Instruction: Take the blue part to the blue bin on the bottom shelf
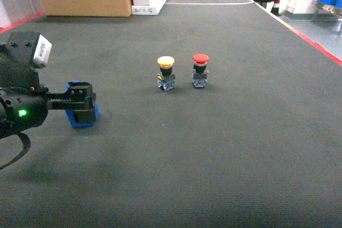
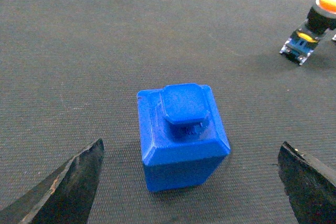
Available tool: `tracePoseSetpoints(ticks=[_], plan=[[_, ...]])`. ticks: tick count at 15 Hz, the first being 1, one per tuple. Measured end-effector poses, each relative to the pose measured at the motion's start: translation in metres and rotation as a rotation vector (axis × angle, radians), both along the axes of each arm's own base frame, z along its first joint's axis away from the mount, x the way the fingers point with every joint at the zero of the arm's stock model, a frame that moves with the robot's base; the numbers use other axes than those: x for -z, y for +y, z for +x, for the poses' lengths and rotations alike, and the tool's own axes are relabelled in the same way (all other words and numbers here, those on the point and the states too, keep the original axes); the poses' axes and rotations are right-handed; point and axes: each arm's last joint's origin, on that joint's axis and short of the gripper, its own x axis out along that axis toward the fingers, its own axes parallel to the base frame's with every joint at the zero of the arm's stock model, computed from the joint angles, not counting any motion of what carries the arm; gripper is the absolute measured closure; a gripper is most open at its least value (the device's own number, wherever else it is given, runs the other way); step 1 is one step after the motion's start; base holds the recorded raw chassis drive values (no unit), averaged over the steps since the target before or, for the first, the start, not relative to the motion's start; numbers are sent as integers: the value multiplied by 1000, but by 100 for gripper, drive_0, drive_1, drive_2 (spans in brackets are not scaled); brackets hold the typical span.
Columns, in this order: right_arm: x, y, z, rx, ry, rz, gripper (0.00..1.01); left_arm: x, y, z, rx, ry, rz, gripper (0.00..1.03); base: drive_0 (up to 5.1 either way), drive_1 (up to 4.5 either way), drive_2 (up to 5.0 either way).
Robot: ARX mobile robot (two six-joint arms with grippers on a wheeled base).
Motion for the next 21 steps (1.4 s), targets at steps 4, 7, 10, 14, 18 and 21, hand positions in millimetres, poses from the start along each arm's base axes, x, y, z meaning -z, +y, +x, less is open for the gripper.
tracePoseSetpoints(ticks=[4, 7, 10, 14, 18, 21], plan=[[0, 0, 0, 0, 0, 0, 3, 14, -2, 27, 46, 7, 13, 5, 0, 0, 0], [0, 0, 0, 0, 0, 0, 3, 34, -4, 54, 38, 44, 35, 5, 0, 0, 0], [0, 0, 0, 0, 0, 0, 3, 37, -1, 65, 26, 32, 48, 27, 0, 0, 0], [0, 0, 0, 0, 0, 0, 3, 38, 3, 61, 16, 27, 50, 59, 0, 0, 0], [0, 0, 0, 0, 0, 0, 3, -7, 8, -9, -23, -56, 27, 59, 0, 0, 0], [0, 0, 0, 0, 0, 0, 3, -68, 1, -86, -27, -157, 27, 59, 0, 0, 0]])
